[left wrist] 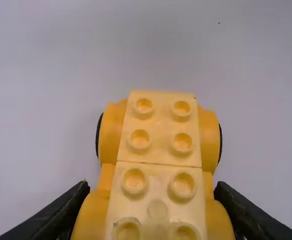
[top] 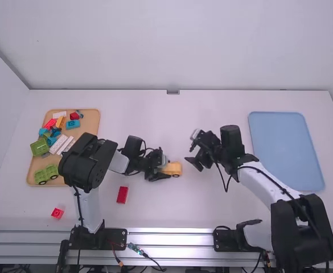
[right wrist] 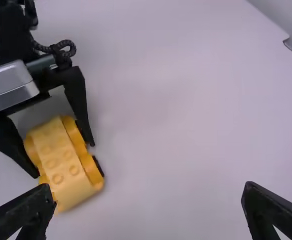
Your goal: Assemble lego blocks to make yellow taxi
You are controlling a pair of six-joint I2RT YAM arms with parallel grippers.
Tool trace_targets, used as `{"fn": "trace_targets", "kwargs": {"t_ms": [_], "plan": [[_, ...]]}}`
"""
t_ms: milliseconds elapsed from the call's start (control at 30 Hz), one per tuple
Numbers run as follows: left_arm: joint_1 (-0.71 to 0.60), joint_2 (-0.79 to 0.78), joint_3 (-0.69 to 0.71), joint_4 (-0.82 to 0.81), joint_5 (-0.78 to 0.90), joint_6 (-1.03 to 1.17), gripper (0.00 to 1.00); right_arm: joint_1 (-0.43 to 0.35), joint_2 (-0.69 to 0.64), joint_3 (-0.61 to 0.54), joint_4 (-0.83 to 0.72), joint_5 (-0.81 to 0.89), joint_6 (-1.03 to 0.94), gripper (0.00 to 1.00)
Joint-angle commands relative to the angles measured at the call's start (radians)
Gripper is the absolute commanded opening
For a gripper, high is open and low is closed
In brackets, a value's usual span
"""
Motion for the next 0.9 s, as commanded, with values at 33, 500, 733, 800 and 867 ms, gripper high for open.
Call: {"fn": "trace_targets", "kwargs": {"t_ms": [33,500,733,800,867], "plan": [[-0.005,0.017,0.045,-0.069,-0.016,0.014,0.77,-0.001,-0.032,0.003,-0.011,0.029,0.014,0.99],[0.003,-0.08,0.291,-0.75,-0.146,0.176,0.99,-0.001,-0.032,0.003,0.003,0.029,0.011,0.99],[-0.002,-0.112,0.49,-1.12,-0.314,0.187,0.99,-0.001,-0.032,0.003,0.005,0.029,0.011,0.99],[-0.002,-0.112,0.575,-1.221,-0.36,0.142,0.99,-0.001,-0.032,0.003,0.007,0.029,0.01,0.99],[-0.001,-0.112,0.634,-1.285,-0.383,0.093,0.99,-0.001,-0.032,0.003,0.007,0.029,0.01,0.99]]}}
